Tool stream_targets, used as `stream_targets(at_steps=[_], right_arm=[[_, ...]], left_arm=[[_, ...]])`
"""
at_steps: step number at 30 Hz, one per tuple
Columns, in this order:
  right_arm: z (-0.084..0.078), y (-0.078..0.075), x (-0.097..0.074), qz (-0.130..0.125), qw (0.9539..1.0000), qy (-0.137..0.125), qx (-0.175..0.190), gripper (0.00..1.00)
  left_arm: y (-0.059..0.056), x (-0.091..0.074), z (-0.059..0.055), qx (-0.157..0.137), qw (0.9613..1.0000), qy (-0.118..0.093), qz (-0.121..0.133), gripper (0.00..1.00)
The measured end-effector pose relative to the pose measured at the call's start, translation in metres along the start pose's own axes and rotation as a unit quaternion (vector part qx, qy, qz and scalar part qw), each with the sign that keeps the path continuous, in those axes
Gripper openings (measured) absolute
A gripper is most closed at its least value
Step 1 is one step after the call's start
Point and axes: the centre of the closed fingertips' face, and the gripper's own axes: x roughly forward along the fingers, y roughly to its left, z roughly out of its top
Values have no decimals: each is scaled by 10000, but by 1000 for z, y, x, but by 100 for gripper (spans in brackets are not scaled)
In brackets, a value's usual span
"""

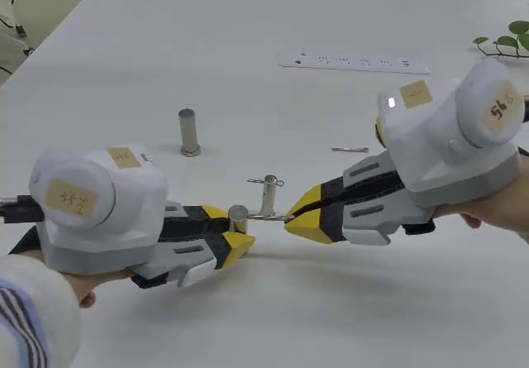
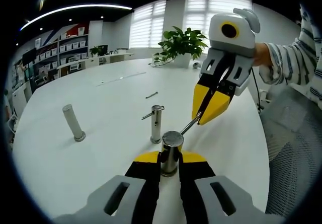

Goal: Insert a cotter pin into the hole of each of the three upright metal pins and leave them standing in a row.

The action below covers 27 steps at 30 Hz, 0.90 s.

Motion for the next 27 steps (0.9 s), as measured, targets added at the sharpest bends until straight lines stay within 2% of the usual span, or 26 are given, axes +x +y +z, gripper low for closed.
stream_targets(at_steps=[10, 18, 25, 27], right_arm=[[0, 1, 7, -77, 10000, -11, 45, 3], [10, 0, 18, -69, 9999, -91, 63, 4], [15, -2, 25, -52, 9999, -88, 93, 4], [16, -3, 27, -119, 9999, -71, 10, 4]], left_arm=[[0, 0, -1, -77, 9999, -21, 61, 12], [1, 0, -1, -258, 9996, -33, 70, 12], [1, 1, -1, -243, 9997, -21, 72, 12], [1, 1, -1, -262, 9996, -25, 92, 12]])
